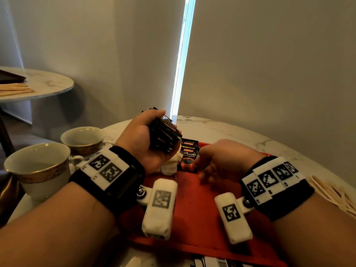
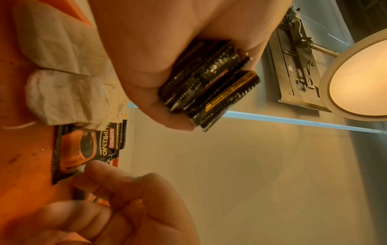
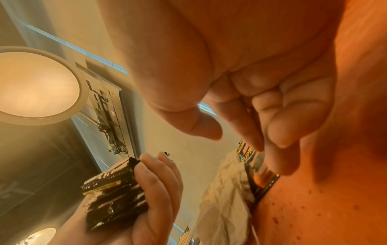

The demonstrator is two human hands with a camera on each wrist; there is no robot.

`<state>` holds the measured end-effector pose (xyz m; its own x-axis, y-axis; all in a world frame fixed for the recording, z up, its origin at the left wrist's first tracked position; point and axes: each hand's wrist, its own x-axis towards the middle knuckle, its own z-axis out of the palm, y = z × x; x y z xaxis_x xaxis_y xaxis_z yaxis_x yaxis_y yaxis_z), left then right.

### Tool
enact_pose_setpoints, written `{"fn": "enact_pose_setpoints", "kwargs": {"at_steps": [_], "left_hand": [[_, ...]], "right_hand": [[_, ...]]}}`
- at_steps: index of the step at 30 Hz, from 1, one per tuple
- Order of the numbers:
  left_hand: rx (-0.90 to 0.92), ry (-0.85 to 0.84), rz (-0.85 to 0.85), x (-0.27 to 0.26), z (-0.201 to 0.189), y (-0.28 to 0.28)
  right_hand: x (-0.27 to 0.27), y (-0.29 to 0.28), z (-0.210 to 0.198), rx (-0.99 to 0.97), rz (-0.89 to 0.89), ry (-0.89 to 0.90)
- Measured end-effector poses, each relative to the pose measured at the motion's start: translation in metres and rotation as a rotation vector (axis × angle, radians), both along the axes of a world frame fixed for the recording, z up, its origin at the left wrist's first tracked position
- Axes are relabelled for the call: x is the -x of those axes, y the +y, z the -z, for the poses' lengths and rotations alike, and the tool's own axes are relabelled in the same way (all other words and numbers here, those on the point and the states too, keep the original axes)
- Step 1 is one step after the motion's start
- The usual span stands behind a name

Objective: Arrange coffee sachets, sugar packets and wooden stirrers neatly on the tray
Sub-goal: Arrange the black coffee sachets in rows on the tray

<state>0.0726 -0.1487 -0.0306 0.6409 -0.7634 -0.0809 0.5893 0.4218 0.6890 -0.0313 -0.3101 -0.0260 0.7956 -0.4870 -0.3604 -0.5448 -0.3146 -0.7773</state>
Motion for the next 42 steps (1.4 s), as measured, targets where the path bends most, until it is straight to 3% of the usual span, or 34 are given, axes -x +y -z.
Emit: {"fn": "enact_pose_setpoints", "kwargs": {"at_steps": [8, 13, 17, 22, 26, 32, 34, 38, 40, 42], "left_hand": [[0.001, -0.004, -0.014, 0.001, 0.000, 0.000], [0.005, -0.008, 0.015, 0.005, -0.001, 0.000], [-0.009, -0.068, 0.053, 0.008, -0.001, -0.001], [-0.045, -0.110, 0.100, 0.009, 0.002, 0.001], [-0.071, -0.121, 0.115, 0.011, 0.000, 0.000], [-0.088, -0.068, 0.115, 0.011, -0.001, -0.001], [-0.090, -0.051, 0.109, 0.010, 0.000, -0.002], [-0.089, -0.014, 0.090, 0.009, 0.001, -0.001], [-0.080, 0.001, 0.072, 0.009, 0.000, -0.001], [-0.076, 0.008, 0.060, 0.009, -0.001, -0.001]], "right_hand": [[-0.002, -0.002, 0.004, 0.014, -0.001, -0.012], [-0.001, -0.003, -0.004, 0.020, 0.000, -0.259], [0.007, -0.004, -0.014, 0.118, -0.186, -0.551], [0.009, -0.001, -0.015, 0.192, -0.461, -0.580], [0.002, -0.002, -0.008, 0.317, -0.422, -0.621], [0.005, -0.003, -0.008, 0.197, -0.449, -0.719], [0.006, -0.003, -0.008, 0.171, -0.366, -0.790], [0.000, -0.016, -0.002, 0.370, 0.098, -0.865], [-0.006, -0.029, 0.004, 0.265, 0.255, -0.896], [-0.011, -0.047, 0.014, 0.200, 0.363, -0.811]]}}
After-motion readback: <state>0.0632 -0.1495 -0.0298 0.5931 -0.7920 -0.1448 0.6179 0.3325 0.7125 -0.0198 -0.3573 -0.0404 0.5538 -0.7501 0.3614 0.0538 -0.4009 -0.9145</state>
